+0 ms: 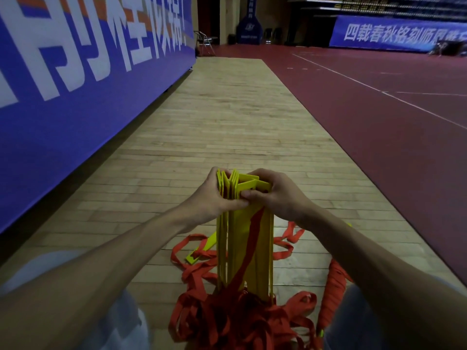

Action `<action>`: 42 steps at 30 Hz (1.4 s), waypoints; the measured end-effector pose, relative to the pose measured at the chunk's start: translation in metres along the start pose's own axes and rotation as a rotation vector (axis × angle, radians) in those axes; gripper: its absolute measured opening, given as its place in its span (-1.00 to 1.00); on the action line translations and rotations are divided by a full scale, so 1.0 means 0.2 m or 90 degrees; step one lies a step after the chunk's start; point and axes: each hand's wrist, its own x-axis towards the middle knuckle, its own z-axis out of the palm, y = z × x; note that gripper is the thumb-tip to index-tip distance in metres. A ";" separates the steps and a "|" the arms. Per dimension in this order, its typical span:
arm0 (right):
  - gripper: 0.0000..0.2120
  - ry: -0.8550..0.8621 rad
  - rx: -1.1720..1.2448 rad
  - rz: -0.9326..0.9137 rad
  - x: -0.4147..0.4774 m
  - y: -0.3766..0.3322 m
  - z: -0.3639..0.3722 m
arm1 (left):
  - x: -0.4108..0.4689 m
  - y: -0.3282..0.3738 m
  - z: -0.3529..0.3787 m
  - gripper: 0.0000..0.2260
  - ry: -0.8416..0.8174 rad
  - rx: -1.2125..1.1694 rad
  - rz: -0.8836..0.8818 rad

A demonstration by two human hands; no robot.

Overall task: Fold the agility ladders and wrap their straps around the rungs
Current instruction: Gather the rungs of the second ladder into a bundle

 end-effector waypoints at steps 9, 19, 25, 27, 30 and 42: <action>-0.78 -0.086 0.079 0.007 -0.03 -0.02 -0.06 | 0.00 -0.01 0.00 -0.63 -0.057 0.049 0.056; -0.88 -0.025 0.001 0.025 -0.02 -0.01 -0.11 | -0.01 0.00 0.00 -0.80 0.000 0.111 0.100; -0.91 0.077 -0.134 0.021 -0.02 0.02 -0.10 | -0.01 0.02 -0.02 -0.82 0.099 0.106 0.051; -0.91 0.128 -0.159 0.032 -0.01 0.03 -0.09 | -0.02 0.02 -0.02 -0.85 0.073 0.101 0.043; -0.93 0.157 -0.168 0.032 0.00 0.03 -0.08 | -0.03 0.03 0.00 -0.83 0.042 0.108 0.045; -0.92 0.068 -0.172 -0.047 -0.02 -0.01 -0.05 | -0.02 0.02 0.01 -0.82 0.082 0.092 0.048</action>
